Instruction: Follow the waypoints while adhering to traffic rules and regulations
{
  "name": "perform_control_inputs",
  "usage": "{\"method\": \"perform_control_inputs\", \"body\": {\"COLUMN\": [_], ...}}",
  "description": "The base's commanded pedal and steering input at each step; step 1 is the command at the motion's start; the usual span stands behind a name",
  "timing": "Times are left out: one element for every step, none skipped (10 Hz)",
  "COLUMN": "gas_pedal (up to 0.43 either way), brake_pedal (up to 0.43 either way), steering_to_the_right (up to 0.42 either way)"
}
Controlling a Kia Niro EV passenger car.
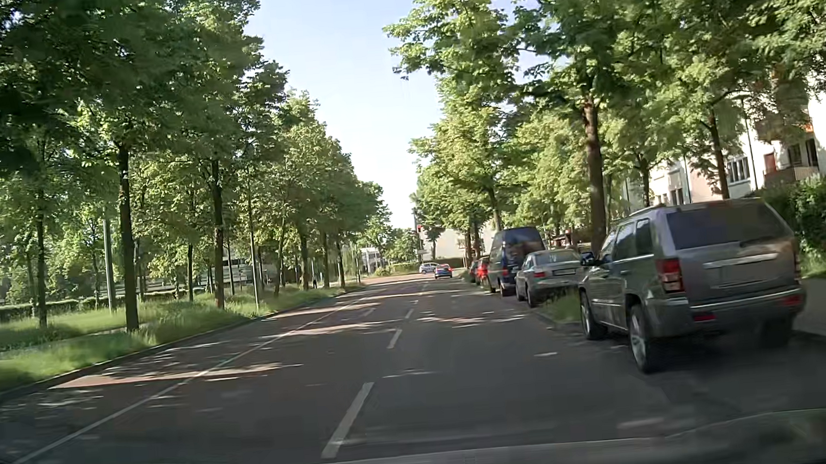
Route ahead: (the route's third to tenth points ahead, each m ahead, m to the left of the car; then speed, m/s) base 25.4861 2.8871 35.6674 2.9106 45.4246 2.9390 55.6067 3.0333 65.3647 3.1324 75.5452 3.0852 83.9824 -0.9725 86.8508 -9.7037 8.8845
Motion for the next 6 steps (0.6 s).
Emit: {"method": "perform_control_inputs", "body": {"gas_pedal": [0.047,0.020,0.000,0.000,0.000,0.000], "brake_pedal": [0.000,0.000,0.000,0.000,0.000,0.000], "steering_to_the_right": [-0.006,-0.006,-0.006,-0.005,-0.005,-0.004]}}
